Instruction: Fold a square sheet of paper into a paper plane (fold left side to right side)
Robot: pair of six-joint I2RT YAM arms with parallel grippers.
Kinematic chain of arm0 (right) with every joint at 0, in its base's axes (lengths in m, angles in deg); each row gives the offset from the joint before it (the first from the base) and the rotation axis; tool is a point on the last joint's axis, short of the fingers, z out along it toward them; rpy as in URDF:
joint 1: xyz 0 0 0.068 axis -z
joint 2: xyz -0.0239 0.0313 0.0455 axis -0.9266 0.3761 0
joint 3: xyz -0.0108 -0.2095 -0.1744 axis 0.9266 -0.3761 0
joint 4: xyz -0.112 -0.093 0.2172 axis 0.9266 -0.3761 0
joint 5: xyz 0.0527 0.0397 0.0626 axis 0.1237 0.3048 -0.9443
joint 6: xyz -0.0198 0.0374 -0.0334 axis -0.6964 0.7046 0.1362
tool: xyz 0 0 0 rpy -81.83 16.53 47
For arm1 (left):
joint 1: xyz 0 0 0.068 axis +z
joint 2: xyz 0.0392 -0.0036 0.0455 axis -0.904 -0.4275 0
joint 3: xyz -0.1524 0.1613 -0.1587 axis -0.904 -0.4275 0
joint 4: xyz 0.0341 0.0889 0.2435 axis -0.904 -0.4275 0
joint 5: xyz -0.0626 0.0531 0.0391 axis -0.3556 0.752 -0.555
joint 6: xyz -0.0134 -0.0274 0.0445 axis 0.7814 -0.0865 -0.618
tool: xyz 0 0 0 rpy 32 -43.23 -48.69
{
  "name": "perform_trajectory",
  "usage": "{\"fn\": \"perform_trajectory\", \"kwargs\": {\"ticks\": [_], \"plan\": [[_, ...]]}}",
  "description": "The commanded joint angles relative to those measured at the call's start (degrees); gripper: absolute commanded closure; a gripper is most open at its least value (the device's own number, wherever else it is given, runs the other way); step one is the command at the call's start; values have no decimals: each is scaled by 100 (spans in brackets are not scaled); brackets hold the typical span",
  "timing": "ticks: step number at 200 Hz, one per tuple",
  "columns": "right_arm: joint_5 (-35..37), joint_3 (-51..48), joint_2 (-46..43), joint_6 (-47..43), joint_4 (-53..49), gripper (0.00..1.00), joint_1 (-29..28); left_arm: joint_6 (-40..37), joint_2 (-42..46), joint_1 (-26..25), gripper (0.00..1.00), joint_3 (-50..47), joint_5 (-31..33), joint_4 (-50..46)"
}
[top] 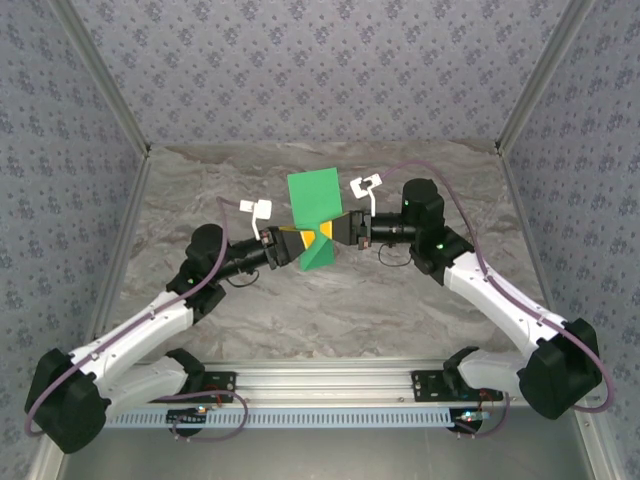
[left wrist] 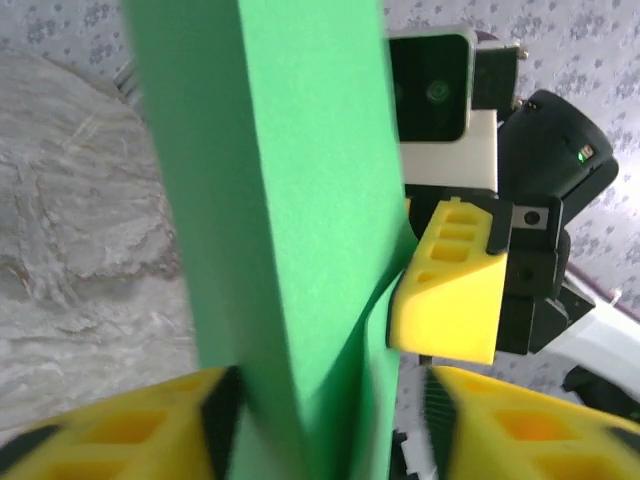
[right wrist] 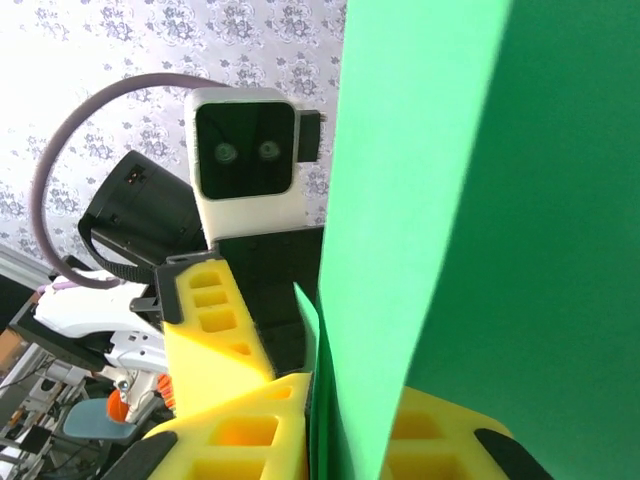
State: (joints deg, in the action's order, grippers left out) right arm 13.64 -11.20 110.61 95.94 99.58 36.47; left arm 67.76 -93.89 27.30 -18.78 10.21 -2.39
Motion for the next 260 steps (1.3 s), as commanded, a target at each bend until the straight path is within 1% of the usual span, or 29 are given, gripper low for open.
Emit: {"fn": "perform_trajectory", "kwargs": {"ticks": [1,21,38,44,50,65,77,86,93,105,109,117,129,141,154,172,191,212,233,260], "plan": [[71,57,-170,195,257,81,-21,-48,238,-56,62,86,123,295],[142,24,-249,106,127,71,17,-55,260,-63,76,95,173,235],[313,50,-402,-267,-443,60,101,-166,300,-82,85,130,267,-12],[426,71,-475,-364,-757,57,161,-272,325,-108,86,178,364,-230],[643,106,-563,-761,-1139,54,204,-432,364,-141,88,239,511,-558],[1347,230,-791,-1388,-2317,45,340,-944,467,-307,91,478,1108,-1705],[2295,363,-955,-1869,-3315,39,442,-1415,478,-530,96,759,1820,-2775],[3216,471,-1032,-2105,-4019,36,488,-1752,407,-744,98,983,2479,-3578],[3857,533,-1089,-2207,-4449,33,553,-1926,313,-950,100,1181,3124,-4173],[4615,542,-1207,-2254,-5024,29,730,-2045,37,-1363,100,1533,4316,-5148],[4754,514,-1254,-2252,-5142,28,811,-2021,-77,-1505,100,1643,4699,-5457],[4930,458,-1387,-2161,-5270,24,1015,-1835,-343,-1819,100,1881,5697,-6096],[5026,339,-1623,-2066,-5353,18,1269,-1290,-815,-2111,100,2241,6754,-7123],[5148,230,-1867,-2046,-5362,11,1493,-722,-1414,-2297,100,2627,7421,-8026],[5310,157,-2066,-2058,-5395,5,1640,-149,-2110,-2470,100,3117,7874,-8863],[5558,134,-2226,-2077,-5543,1,1769,475,-3090,-2636,100,3846,8165,-9743],[5759,122,-2323,-2135,-5702,0,1858,790,-4112,-2677,100,4498,8082,-10242],[5867,88,-2454,-2208,-5835,0,1922,839,-5029,-2669,100,4967,7782,-10314],[5907,43,-2597,-2292,-5915,0,1974,747,-5830,-2621,100,5435,7262,-10287],[5917,15,-2739,-2371,-5990,0,2044,554,-6532,-2590,100,6009,6729,-10153]]}}
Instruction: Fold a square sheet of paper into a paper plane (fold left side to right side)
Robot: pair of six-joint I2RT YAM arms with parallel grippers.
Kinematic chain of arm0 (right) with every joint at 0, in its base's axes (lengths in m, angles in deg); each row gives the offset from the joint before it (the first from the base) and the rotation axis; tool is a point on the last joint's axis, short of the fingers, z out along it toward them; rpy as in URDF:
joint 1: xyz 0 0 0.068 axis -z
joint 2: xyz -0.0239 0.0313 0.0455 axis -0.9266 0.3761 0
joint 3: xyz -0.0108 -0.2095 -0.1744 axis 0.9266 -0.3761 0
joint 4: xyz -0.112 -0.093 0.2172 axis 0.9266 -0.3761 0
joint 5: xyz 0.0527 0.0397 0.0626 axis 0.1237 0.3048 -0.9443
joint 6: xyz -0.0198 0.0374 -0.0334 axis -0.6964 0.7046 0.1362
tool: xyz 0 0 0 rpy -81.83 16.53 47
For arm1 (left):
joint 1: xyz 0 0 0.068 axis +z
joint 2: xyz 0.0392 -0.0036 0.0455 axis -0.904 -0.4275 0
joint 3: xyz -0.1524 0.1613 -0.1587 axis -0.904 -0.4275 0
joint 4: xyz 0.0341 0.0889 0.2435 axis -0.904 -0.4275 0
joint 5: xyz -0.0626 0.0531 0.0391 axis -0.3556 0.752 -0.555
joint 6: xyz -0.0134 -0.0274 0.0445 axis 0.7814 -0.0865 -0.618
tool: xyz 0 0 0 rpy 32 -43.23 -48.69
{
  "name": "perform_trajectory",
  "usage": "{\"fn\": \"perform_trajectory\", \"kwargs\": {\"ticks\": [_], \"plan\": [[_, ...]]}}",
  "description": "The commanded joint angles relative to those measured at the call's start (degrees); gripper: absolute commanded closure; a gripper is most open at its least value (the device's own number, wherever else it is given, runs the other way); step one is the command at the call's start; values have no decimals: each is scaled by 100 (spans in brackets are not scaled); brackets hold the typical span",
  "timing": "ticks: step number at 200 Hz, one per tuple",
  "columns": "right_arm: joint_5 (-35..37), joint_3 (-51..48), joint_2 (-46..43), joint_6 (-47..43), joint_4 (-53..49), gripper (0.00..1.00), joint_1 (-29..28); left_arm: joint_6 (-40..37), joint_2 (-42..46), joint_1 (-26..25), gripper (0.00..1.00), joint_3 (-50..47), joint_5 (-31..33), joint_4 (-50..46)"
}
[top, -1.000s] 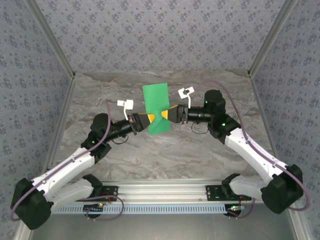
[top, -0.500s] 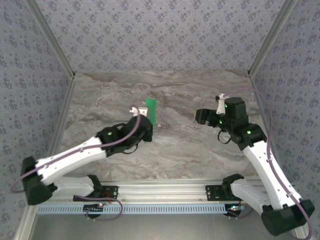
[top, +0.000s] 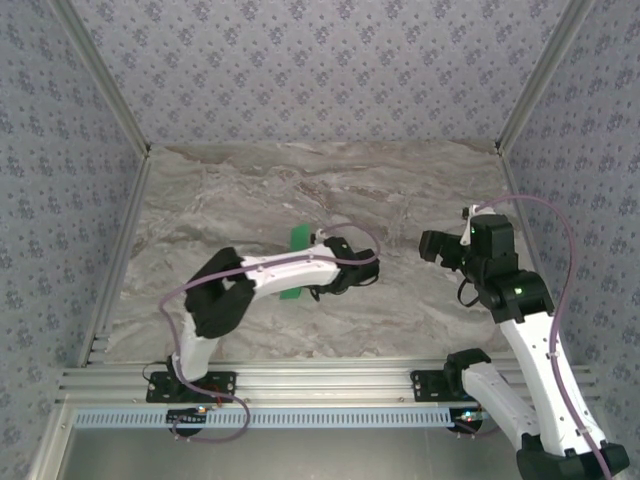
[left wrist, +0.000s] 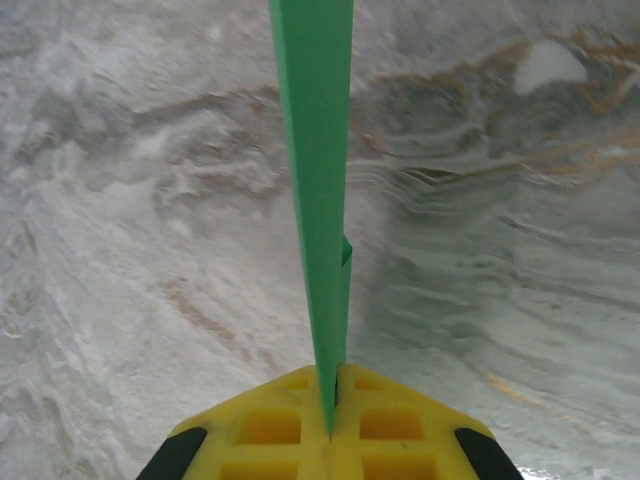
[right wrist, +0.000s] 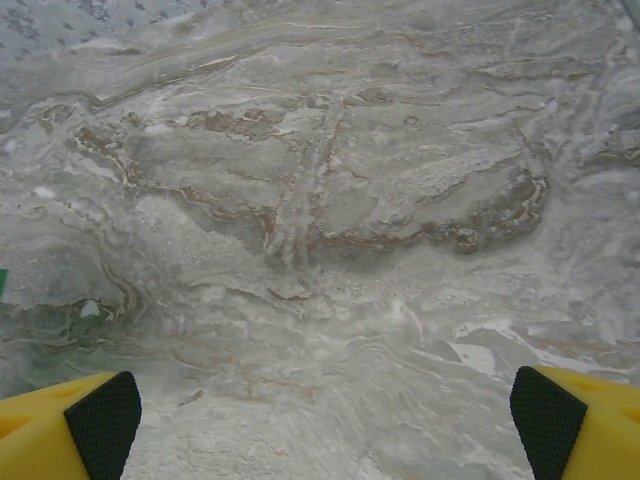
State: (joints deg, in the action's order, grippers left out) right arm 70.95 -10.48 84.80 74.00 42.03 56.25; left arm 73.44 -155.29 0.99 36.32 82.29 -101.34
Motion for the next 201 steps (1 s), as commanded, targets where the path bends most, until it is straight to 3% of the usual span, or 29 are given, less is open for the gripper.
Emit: {"fn": "perform_trajectory", "kwargs": {"ticks": [1,75,139,201], "plan": [[187,-58,-155,-181,-238,0,67,-26,-410,46,100,513,-500,-248],[2,-220,-222,-309,-197,0,112,-728,-942,495,96,795,-2285,1107],[-418,-448,-81,-330,12,0,164,-1016,-918,640,83,823,-3047,1755],[-1324,-731,435,-267,307,0,172,-1424,442,816,44,-102,-4003,3288]]}}
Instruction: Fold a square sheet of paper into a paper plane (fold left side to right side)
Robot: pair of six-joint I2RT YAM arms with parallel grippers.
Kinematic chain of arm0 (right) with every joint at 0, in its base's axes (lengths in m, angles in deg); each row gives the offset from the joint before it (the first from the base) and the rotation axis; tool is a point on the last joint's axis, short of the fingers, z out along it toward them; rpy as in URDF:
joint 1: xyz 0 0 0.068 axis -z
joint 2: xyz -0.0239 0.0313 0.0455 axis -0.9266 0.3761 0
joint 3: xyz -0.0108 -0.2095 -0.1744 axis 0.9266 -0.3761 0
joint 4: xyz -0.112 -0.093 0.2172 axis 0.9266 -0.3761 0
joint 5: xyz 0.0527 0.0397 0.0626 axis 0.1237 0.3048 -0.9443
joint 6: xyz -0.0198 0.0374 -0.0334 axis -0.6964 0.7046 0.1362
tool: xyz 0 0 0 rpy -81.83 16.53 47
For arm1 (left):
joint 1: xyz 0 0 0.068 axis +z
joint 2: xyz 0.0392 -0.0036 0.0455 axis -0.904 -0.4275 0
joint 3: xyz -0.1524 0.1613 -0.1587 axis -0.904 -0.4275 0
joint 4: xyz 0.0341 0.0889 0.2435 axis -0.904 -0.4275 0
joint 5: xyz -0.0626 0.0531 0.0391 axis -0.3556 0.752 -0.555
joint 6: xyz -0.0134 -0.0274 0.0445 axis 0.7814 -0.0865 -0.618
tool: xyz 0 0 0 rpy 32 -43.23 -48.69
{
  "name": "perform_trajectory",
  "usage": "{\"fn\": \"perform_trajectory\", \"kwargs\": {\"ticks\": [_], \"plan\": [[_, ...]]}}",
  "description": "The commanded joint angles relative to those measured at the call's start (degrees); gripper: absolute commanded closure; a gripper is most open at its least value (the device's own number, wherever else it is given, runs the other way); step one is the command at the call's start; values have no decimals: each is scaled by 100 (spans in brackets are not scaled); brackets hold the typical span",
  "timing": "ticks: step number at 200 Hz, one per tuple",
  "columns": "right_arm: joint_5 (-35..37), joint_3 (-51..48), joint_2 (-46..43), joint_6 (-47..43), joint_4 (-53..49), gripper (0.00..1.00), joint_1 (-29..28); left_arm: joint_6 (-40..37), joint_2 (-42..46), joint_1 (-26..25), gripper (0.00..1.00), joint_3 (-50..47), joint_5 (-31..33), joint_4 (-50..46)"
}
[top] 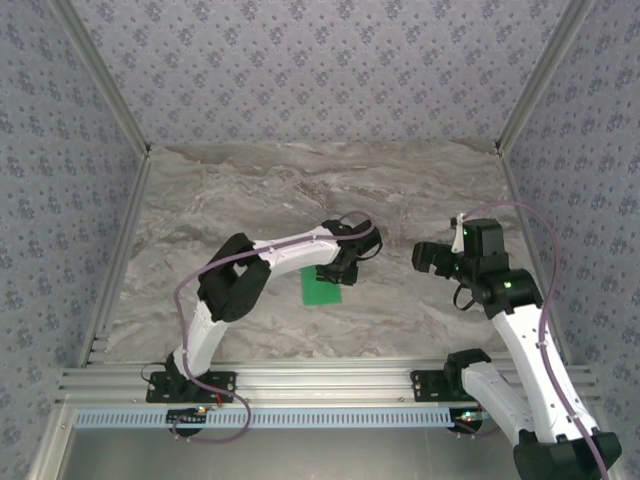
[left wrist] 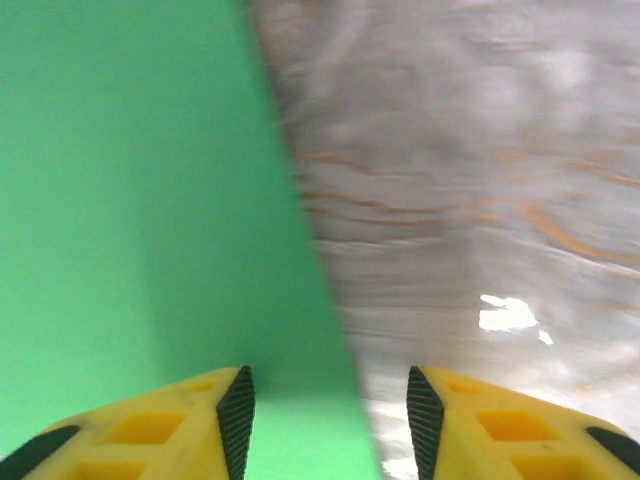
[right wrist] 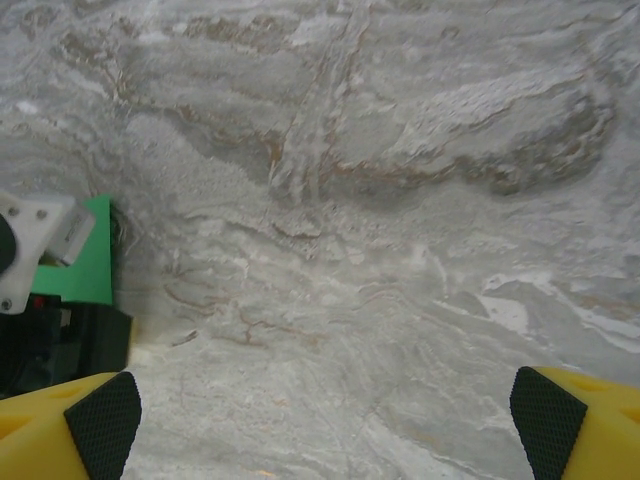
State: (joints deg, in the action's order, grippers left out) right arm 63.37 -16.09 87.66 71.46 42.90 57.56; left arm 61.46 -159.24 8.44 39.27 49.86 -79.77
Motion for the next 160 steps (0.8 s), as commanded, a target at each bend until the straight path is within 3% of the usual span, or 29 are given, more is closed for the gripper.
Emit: {"fn": "perform_trajectory", "kwargs": {"ticks": [1,33,51,76,116,160], "plan": [[-600,-180,158,-7,240,0,41,-227,868,79,44,-409,-776,1161],[-1612,-502,569,150,918,0,-13,-311,1872,399,34,-1313,-1074,1766],[-2110,-666,945,397,1508,7,-178,-271,2507,651,31,-1982,-1110,2062],[-2273,-595,1738,585,2032,16,-717,-54,3355,1145,27,-3242,-1490,2891],[-1790,-341,2505,618,2608,18,-1710,391,3835,1837,25,-4711,-2515,4396],[-1028,-369,2700,290,2759,15,-2504,756,3302,2003,25,-4985,-3060,5265]]}}
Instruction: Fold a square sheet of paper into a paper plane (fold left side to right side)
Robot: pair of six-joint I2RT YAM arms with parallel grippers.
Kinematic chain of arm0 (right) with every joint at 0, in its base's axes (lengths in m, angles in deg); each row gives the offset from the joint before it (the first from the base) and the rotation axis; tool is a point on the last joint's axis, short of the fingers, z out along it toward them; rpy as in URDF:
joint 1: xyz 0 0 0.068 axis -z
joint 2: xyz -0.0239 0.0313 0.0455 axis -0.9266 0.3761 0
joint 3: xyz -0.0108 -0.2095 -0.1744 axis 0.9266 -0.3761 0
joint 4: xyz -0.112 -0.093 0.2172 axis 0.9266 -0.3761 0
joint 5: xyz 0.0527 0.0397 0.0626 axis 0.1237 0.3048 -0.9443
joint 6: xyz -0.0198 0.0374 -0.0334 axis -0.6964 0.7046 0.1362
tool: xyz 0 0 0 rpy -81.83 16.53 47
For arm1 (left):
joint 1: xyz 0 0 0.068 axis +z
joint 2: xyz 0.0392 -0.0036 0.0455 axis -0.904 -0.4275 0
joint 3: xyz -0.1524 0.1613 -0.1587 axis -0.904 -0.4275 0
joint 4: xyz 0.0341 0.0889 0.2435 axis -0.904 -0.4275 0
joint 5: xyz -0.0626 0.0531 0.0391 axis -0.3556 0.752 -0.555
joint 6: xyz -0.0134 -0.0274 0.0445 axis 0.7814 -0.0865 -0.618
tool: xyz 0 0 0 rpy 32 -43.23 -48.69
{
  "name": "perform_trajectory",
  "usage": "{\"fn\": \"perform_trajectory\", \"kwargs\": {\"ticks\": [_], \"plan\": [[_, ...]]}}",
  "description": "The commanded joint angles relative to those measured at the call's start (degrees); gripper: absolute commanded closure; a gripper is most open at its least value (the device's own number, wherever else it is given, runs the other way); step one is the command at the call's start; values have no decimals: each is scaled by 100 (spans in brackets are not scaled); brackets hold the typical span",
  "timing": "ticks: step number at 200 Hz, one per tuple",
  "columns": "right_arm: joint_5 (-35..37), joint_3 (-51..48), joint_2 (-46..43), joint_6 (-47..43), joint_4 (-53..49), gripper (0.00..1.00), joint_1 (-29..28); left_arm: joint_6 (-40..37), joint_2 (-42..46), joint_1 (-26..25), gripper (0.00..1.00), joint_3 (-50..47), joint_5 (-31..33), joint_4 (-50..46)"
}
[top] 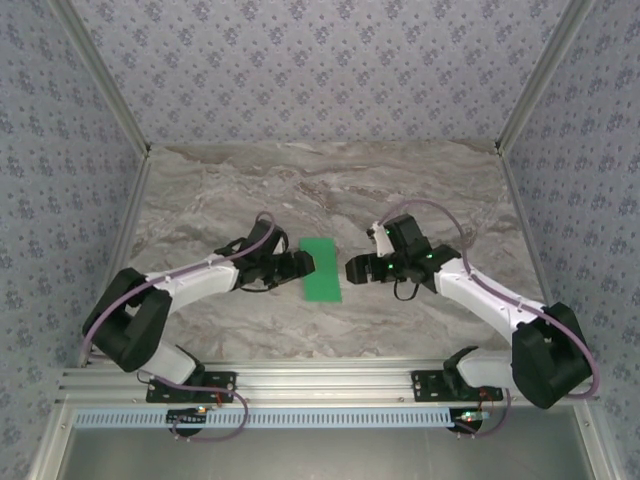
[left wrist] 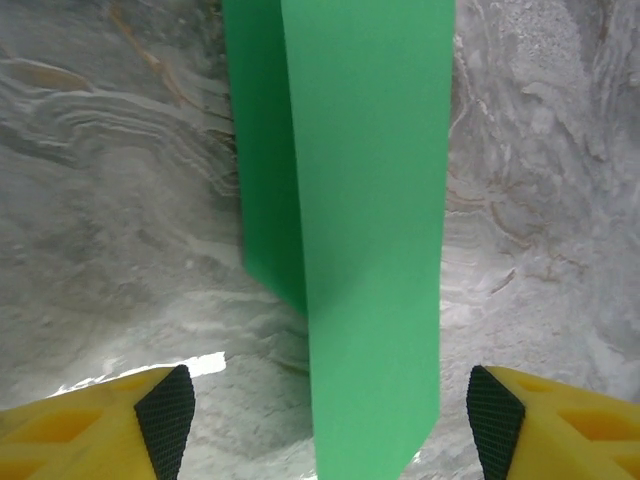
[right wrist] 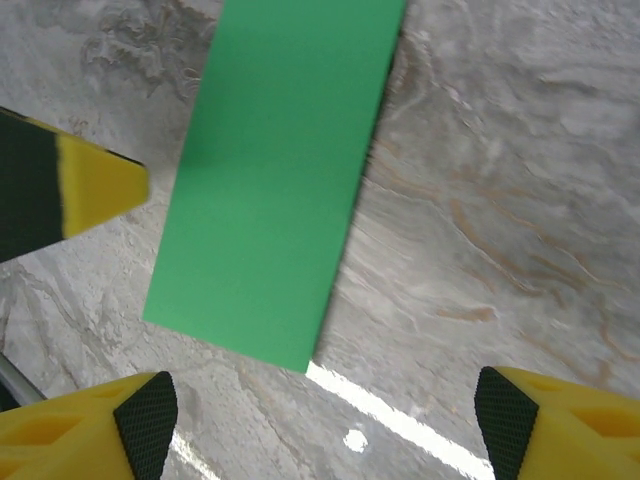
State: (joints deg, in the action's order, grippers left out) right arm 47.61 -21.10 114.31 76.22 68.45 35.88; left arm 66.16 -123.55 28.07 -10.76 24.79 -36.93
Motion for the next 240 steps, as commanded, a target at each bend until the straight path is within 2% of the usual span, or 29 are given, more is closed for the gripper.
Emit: {"fn": "perform_trajectory", "kwargs": {"ticks": [1,24,74,100,127,184,214,240], "plan": [[556,128,31,-200,212,15,-355,296,-282,41,25,20,-557,996],[995,-105,-88,-552,418,13,-890,496,-551,37,30,3,-732,1366],[2495,-1030,-476,-1716,1434,0,-2450,735,-694,36,58,1,-834,1549],[3309,-1249,-331,-2416,1848,0,-3153,762,-678,37,68,18,-834,1478],[3614,-1145,151,-2737,2034,0,-3329,765,-658,36,73,35,-852,1425],[4118,-573,1300,-3206,2502,0,-3470,784,-619,37,77,43,-896,1372],[4275,-333,1684,-3264,2769,6,-3462,773,-595,40,77,51,-905,1307],[4301,-148,1950,-3291,2824,17,-3456,731,-570,34,77,77,-905,1227]]}}
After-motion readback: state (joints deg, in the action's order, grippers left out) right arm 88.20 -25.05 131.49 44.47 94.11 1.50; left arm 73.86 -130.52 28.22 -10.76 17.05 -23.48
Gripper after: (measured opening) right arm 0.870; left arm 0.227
